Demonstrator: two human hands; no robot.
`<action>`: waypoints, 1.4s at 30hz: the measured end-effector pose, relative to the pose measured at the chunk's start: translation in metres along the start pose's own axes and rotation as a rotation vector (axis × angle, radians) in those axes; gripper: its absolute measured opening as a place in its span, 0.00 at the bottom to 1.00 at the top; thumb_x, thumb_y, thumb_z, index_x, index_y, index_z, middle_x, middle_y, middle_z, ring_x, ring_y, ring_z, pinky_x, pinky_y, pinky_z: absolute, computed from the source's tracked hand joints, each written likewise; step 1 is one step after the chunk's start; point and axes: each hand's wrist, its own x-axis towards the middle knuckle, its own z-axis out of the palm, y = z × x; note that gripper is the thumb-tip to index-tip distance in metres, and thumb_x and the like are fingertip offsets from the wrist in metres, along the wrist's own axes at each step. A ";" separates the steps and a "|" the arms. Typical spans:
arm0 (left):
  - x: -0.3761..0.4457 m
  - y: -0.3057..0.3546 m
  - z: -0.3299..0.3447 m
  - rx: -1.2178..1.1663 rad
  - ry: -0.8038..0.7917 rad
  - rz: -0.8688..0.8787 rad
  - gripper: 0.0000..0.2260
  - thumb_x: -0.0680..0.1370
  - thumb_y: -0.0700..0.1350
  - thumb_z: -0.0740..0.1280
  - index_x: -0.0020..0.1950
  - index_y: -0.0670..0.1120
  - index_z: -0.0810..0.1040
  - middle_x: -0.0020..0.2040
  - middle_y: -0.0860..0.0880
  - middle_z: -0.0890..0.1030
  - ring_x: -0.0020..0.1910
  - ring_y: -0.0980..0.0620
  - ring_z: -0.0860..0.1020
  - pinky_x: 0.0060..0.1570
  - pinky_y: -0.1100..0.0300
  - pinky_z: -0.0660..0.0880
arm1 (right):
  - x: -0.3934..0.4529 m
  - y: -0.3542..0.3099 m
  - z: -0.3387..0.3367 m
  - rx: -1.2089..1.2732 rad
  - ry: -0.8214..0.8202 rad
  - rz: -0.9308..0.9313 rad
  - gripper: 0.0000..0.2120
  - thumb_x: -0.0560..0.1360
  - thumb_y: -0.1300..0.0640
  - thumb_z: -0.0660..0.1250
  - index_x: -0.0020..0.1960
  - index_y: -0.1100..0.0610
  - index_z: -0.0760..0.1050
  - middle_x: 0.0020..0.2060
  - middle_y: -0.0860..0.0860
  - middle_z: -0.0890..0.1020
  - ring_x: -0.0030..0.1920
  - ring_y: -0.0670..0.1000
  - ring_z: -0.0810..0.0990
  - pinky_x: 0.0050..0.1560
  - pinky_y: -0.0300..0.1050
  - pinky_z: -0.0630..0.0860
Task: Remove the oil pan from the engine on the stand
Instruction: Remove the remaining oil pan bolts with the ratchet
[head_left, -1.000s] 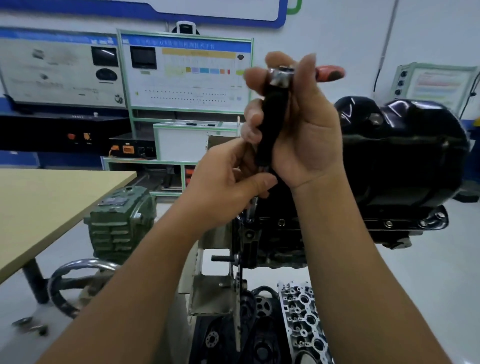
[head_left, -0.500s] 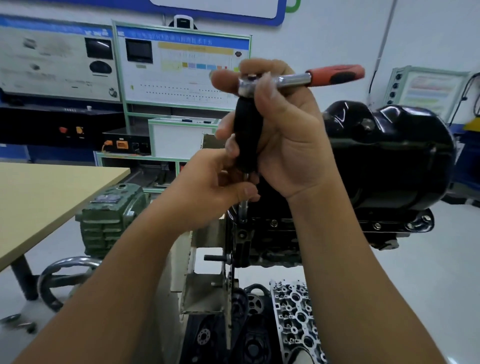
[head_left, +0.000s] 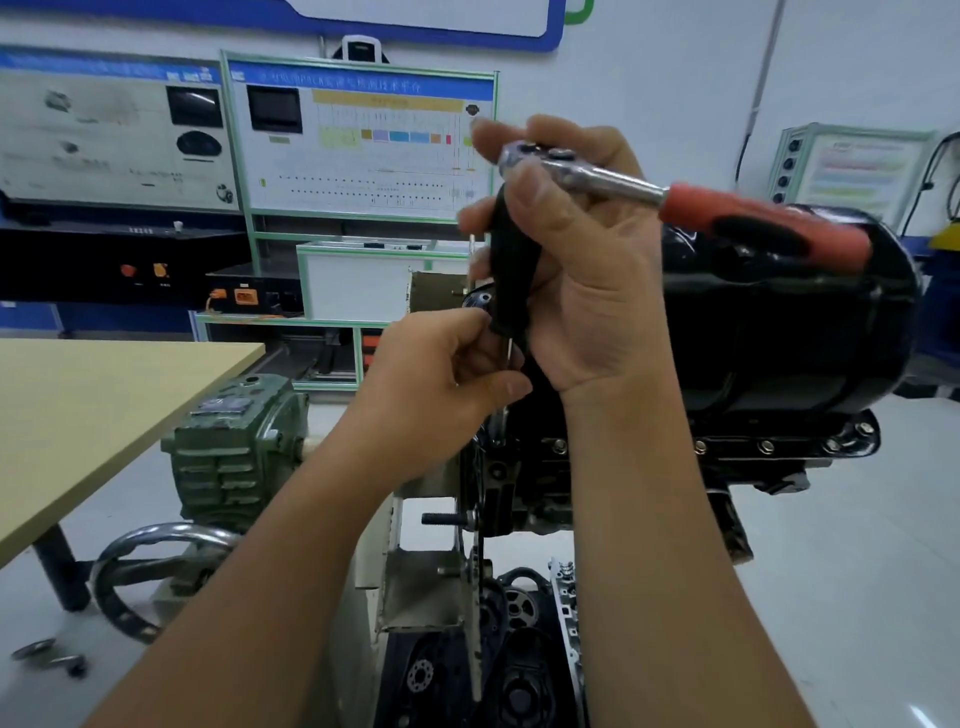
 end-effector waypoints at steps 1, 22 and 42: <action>0.000 0.001 0.002 0.012 0.026 0.012 0.08 0.72 0.37 0.80 0.42 0.43 0.81 0.36 0.48 0.83 0.36 0.47 0.82 0.42 0.47 0.82 | -0.003 0.000 0.001 0.002 0.032 -0.024 0.08 0.80 0.67 0.65 0.56 0.59 0.75 0.56 0.59 0.83 0.39 0.55 0.84 0.32 0.45 0.79; -0.018 -0.002 0.010 0.055 0.172 0.069 0.09 0.73 0.37 0.78 0.48 0.37 0.80 0.40 0.46 0.83 0.42 0.45 0.81 0.46 0.44 0.80 | -0.014 -0.001 0.020 -0.130 0.147 0.040 0.10 0.76 0.61 0.72 0.55 0.61 0.78 0.48 0.60 0.85 0.40 0.56 0.84 0.38 0.47 0.78; -0.014 0.004 0.015 0.081 0.158 0.125 0.06 0.75 0.36 0.77 0.44 0.43 0.81 0.37 0.53 0.82 0.38 0.55 0.80 0.40 0.56 0.78 | -0.013 -0.011 0.004 -0.006 0.097 0.048 0.02 0.82 0.60 0.63 0.51 0.58 0.73 0.51 0.60 0.84 0.35 0.57 0.81 0.32 0.46 0.73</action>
